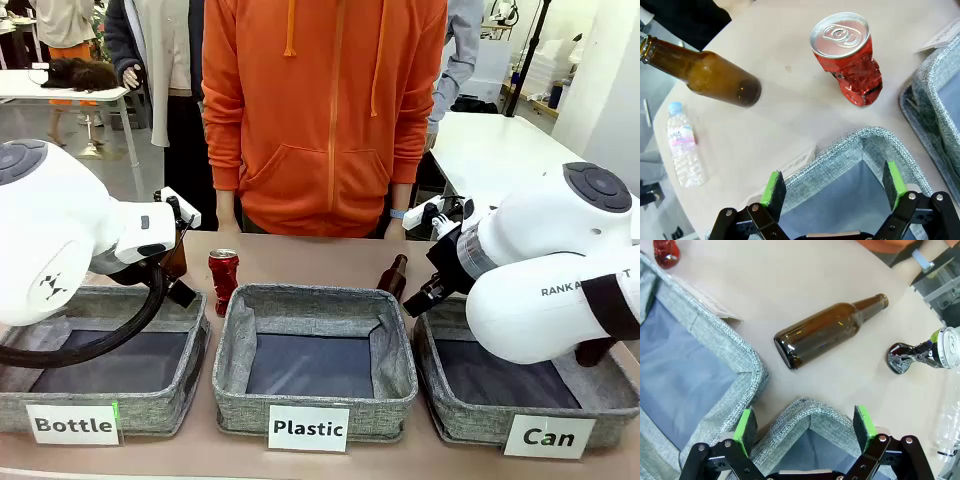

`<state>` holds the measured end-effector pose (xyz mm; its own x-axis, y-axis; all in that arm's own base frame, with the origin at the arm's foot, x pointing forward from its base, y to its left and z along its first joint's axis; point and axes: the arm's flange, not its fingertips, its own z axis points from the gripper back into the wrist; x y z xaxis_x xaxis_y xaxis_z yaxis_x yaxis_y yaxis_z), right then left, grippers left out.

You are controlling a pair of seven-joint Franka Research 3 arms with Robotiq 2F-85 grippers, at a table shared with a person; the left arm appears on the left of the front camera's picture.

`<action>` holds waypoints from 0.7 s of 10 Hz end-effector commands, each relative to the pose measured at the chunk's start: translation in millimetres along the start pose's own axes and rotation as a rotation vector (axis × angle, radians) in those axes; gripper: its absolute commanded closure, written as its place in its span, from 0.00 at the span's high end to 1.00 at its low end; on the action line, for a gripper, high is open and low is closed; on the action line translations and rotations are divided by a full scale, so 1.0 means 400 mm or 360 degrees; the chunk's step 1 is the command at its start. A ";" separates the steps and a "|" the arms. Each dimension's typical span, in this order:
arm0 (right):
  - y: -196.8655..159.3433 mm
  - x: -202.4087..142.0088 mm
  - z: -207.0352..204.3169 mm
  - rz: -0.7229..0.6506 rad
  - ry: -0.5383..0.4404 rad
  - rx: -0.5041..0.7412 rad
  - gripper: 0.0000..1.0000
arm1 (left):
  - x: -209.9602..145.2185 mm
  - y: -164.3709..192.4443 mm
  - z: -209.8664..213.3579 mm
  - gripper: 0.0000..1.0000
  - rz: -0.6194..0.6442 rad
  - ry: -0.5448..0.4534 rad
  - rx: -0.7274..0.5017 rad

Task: Sort the can waste into the basket.
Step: Pick up the can waste from the table and place it in the right Fabric basket.

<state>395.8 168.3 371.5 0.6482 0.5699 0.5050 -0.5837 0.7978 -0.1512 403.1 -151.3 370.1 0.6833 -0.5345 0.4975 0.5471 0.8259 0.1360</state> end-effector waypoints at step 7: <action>0.000 0.000 0.000 0.0000 0.0000 0.0000 1.00 | 0.000 0.000 0.000 1.00 0.0000 -0.0001 0.0000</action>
<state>395.8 168.3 371.5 0.6478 0.5706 0.5047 -0.5841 0.7974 -0.1518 403.1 -151.3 370.1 0.6833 -0.5344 0.4975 0.5470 0.8260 0.1359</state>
